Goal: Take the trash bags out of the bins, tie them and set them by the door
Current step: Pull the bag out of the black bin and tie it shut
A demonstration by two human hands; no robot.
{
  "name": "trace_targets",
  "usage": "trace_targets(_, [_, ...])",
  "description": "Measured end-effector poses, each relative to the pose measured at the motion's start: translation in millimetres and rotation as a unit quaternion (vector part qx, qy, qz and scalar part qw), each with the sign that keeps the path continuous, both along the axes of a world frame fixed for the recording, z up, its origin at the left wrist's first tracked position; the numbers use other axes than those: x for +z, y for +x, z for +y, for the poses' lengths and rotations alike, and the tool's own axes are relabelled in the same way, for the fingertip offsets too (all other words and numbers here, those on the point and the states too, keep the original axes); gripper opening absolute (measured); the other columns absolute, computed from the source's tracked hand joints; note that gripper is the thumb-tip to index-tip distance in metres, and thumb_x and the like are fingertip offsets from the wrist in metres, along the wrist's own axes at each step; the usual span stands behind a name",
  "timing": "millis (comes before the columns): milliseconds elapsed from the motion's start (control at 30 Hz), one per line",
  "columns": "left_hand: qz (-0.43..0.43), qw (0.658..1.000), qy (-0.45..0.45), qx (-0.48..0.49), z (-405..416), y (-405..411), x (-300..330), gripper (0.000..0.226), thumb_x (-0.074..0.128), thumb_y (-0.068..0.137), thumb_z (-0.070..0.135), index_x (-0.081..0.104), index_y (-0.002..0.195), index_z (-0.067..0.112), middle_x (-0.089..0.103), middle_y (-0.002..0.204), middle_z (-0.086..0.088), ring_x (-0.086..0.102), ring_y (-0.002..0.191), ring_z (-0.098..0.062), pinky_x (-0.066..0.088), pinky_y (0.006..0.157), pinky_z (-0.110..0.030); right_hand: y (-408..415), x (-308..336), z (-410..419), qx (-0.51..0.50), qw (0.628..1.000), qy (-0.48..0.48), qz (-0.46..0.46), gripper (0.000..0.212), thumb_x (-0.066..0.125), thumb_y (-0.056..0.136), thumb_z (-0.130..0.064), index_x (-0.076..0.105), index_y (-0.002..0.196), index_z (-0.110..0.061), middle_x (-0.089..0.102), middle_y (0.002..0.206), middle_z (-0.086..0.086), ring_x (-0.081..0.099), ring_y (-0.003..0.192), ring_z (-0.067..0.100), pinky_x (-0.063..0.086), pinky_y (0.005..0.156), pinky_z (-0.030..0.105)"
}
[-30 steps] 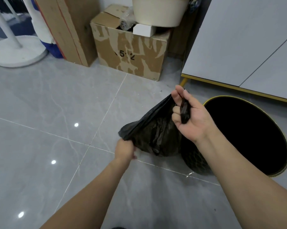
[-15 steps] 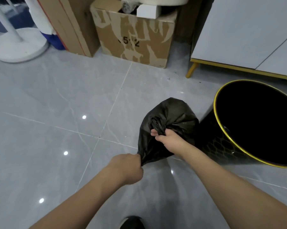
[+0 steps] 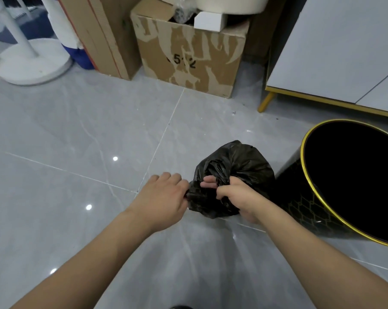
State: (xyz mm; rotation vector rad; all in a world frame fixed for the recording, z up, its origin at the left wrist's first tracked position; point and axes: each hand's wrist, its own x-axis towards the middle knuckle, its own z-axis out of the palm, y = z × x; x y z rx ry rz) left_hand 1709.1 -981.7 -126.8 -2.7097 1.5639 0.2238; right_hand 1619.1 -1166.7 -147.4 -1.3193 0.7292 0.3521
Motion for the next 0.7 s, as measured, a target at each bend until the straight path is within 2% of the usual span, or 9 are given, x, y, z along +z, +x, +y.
trace_targets(100, [-0.001,0.998,-0.059,0.001,-3.4,23.1,8.2,0.038,0.027,0.088,0.037,0.06,0.098,0.022,0.056,0.101,0.004,0.051,0.097,-0.022,0.04,0.09,-0.035,1.3,5.6,1.4,0.028,1.0,0.002,-0.004,0.053,0.049,0.071,0.004,0.066,0.116,-0.019,0.072,0.113,-0.003,0.063,0.111,0.013,0.051,0.094,0.03])
trace_targets(167, [0.037,0.996,-0.083,0.014,-8.3,35.6,13.3,0.026,0.04,0.092,0.032,0.062,0.103,0.023,0.054,0.11,0.007,0.047,0.105,-0.02,0.035,0.095,-0.032,2.0,10.6,3.3,0.06,0.998,-0.009,0.013,0.04,0.061,0.072,-0.005,0.07,0.108,-0.022,0.073,0.105,0.001,0.065,0.102,0.016,0.052,0.087,0.029])
trace_targets(267, [0.101,0.992,-0.072,0.031,-19.8,48.3,18.1,0.018,0.049,0.092,0.027,0.063,0.103,0.025,0.054,0.115,0.009,0.044,0.11,-0.018,0.034,0.098,-0.032,2.7,15.4,8.5,0.146,0.989,-0.017,0.026,0.021,0.074,0.079,-0.022,0.07,0.1,-0.024,0.075,0.098,-0.002,0.069,0.097,0.014,0.052,0.093,0.028])
trace_targets(333, [0.155,0.986,-0.056,0.035,-27.8,51.9,19.8,0.015,0.051,0.091,0.027,0.063,0.1,0.026,0.054,0.115,0.009,0.042,0.113,-0.017,0.035,0.1,-0.033,3.8,14.8,11.9,0.209,0.975,-0.067,0.029,0.033,0.08,0.072,-0.041,0.071,0.1,-0.025,0.075,0.1,-0.004,0.069,0.099,0.012,0.051,0.095,0.029])
trace_targets(400, [0.219,0.974,-0.053,0.035,-35.1,51.5,19.8,0.013,0.053,0.09,0.022,0.063,0.098,0.025,0.054,0.118,0.008,0.04,0.116,-0.016,0.035,0.102,-0.032,5.6,14.9,13.5,0.233,0.964,-0.122,0.038,0.041,0.081,0.068,-0.047,0.072,0.101,-0.024,0.075,0.1,-0.004,0.068,0.099,0.012,0.052,0.094,0.03])
trace_targets(467, [0.293,0.952,-0.075,0.052,-42.0,46.3,18.5,0.012,0.054,0.09,0.016,0.062,0.095,0.023,0.053,0.123,0.009,0.039,0.118,-0.012,0.034,0.1,-0.024,8.0,17.5,9.2,0.262,0.944,-0.19,0.057,0.03,0.078,0.071,-0.039,0.072,0.096,-0.023,0.074,0.094,-0.003,0.069,0.093,0.014,0.054,0.089,0.032])
trace_targets(533, [0.368,0.916,-0.126,0.1,-47.1,39.5,15.6,0.008,0.057,0.087,0.01,0.064,0.086,0.013,0.056,0.121,0.012,0.048,0.109,-0.009,0.037,0.087,-0.015,9.7,24.4,1.4,0.3,0.916,-0.252,0.087,0.022,0.072,0.071,-0.037,0.069,0.086,-0.021,0.071,0.083,-0.002,0.068,0.084,0.017,0.057,0.08,0.031])
trace_targets(633, [0.438,0.859,-0.203,0.173,-51.2,32.0,7.4,0.012,0.059,0.082,0.003,0.061,0.071,0.001,0.062,0.115,0.014,0.06,0.101,-0.009,0.044,0.079,-0.017,8.4,43.2,-6.4,0.327,0.881,-0.32,0.123,0.041,0.069,0.06,-0.058,0.067,0.077,-0.021,0.069,0.076,-0.004,0.066,0.076,0.014,0.056,0.074,0.032])
trace_targets(700, [0.479,0.824,-0.237,0.187,-54.2,28.2,4.1,0.015,0.06,0.08,0.003,0.059,0.065,0.002,0.063,0.116,0.015,0.062,0.1,-0.006,0.047,0.076,-0.019,6.9,55.3,-7.7,0.36,0.831,-0.405,0.127,0.04,0.068,0.066,-0.059,0.062,0.076,-0.021,0.066,0.076,-0.005,0.064,0.078,0.016,0.054,0.071,0.033])
